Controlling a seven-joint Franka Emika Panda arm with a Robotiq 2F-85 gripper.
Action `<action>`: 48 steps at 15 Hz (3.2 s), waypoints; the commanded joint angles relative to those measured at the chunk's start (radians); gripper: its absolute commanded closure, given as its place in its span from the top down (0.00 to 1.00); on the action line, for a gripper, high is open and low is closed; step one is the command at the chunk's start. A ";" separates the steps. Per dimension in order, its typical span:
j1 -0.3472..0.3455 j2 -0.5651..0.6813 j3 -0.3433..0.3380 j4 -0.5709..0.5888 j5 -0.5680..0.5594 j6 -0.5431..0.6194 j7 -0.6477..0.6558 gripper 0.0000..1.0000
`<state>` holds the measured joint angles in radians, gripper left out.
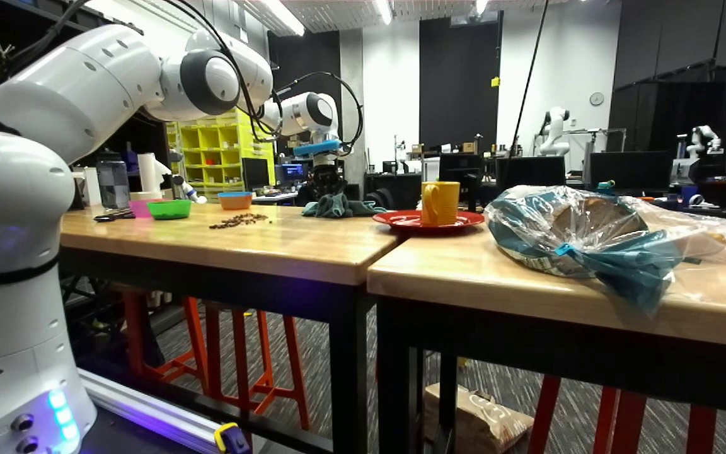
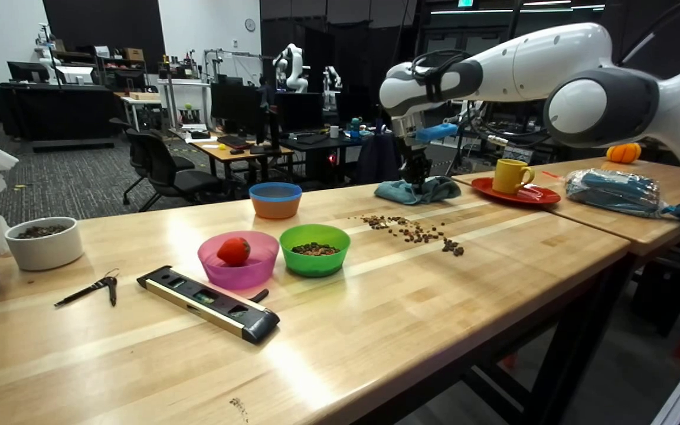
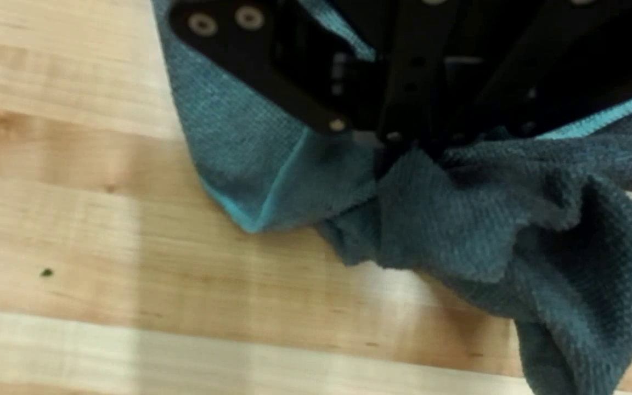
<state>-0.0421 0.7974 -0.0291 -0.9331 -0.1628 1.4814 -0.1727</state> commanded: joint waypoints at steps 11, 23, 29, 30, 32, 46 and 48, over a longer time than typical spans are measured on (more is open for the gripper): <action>0.057 -0.135 0.011 -0.253 -0.012 0.082 0.093 0.02; 0.175 -0.185 0.076 -0.351 -0.076 0.259 0.027 0.02; 0.215 -0.185 0.106 -0.381 -0.151 0.327 -0.076 0.02; 0.218 -0.187 0.111 -0.388 -0.159 0.337 -0.099 0.02; 0.216 -0.199 0.124 -0.408 -0.165 0.357 -0.157 0.02; 0.165 -0.355 0.147 -0.712 -0.218 0.589 -0.557 0.02; 0.158 -0.380 0.143 -0.757 -0.219 0.625 -0.577 0.02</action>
<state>0.1413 0.4680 0.1036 -1.5478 -0.3781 2.0541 -0.7146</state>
